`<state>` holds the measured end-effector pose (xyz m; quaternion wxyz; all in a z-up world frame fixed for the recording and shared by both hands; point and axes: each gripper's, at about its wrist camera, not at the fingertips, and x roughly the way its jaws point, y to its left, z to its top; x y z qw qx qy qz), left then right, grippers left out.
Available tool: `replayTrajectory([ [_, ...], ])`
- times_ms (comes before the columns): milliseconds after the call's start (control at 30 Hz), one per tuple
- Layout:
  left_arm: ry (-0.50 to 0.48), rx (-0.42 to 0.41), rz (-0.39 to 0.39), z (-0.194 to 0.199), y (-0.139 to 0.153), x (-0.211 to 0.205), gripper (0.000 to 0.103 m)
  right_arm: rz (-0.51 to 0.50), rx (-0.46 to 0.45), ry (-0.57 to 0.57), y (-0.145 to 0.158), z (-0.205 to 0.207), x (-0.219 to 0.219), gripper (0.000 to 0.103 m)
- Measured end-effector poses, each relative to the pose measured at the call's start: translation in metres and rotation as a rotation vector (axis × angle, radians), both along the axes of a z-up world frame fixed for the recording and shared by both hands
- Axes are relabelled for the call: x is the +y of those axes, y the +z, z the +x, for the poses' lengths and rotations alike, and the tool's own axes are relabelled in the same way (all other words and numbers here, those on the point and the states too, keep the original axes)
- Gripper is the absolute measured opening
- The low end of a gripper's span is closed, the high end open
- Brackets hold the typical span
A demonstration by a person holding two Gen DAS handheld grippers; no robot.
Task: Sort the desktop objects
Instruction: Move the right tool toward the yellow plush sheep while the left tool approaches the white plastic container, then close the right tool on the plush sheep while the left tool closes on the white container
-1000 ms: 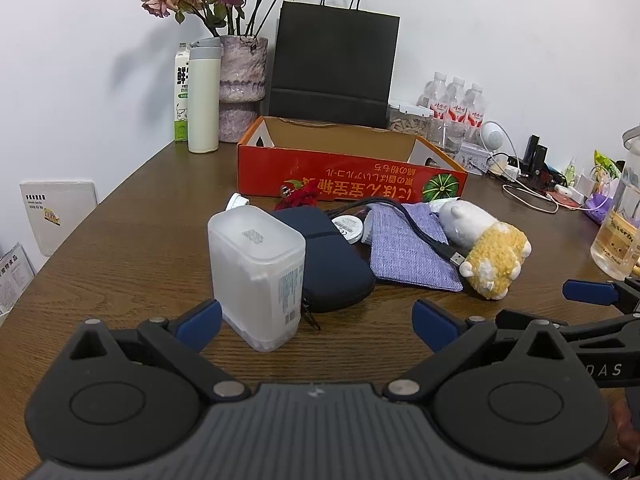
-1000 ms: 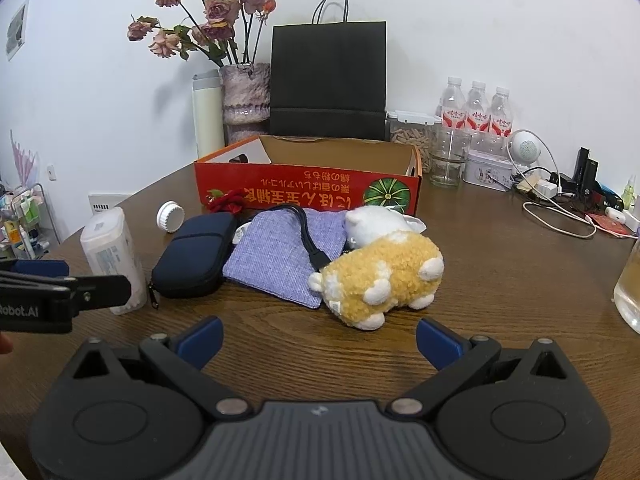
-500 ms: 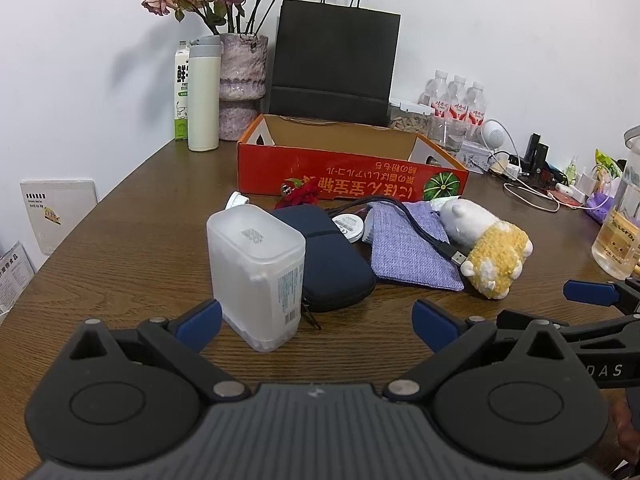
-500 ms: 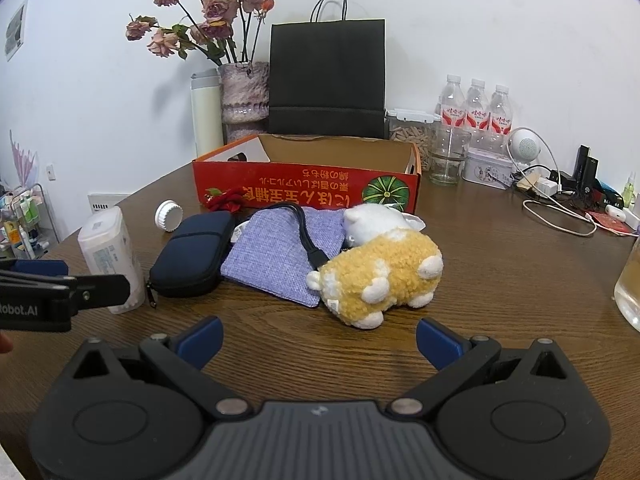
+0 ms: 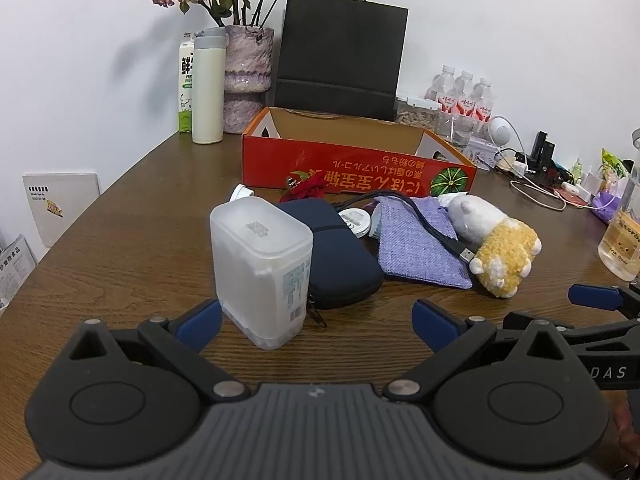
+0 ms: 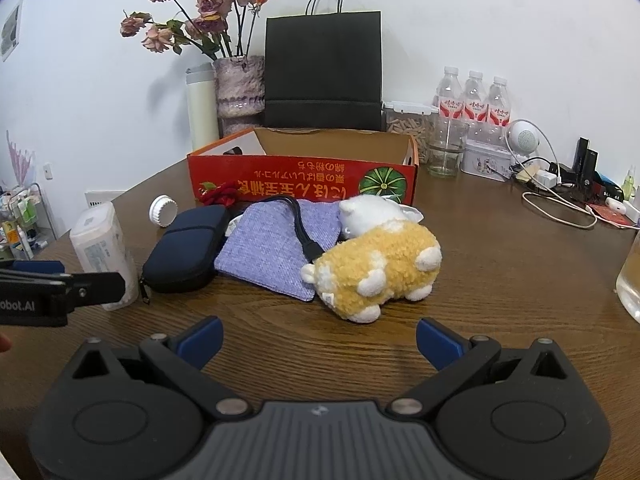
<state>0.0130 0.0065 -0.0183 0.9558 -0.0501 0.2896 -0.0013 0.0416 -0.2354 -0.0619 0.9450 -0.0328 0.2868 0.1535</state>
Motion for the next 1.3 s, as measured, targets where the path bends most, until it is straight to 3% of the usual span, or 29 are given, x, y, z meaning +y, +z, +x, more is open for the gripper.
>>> replayTrajectory([
  [733, 0.045, -0.016, 0.018, 0.015, -0.004, 0.005, 0.103, -0.014, 0.029, -0.031, -0.013, 0.021, -0.001, 0.103],
  [1133, 0.12, -0.051, 0.002, 0.032, -0.004, 0.014, 0.103, -0.058, -0.017, -0.097, -0.009, 0.062, -0.007, 0.103],
  [1300, 0.137, -0.049, -0.011, 0.035, -0.007, 0.018, 0.103, -0.077, -0.002, -0.065, -0.013, 0.077, -0.013, 0.103],
])
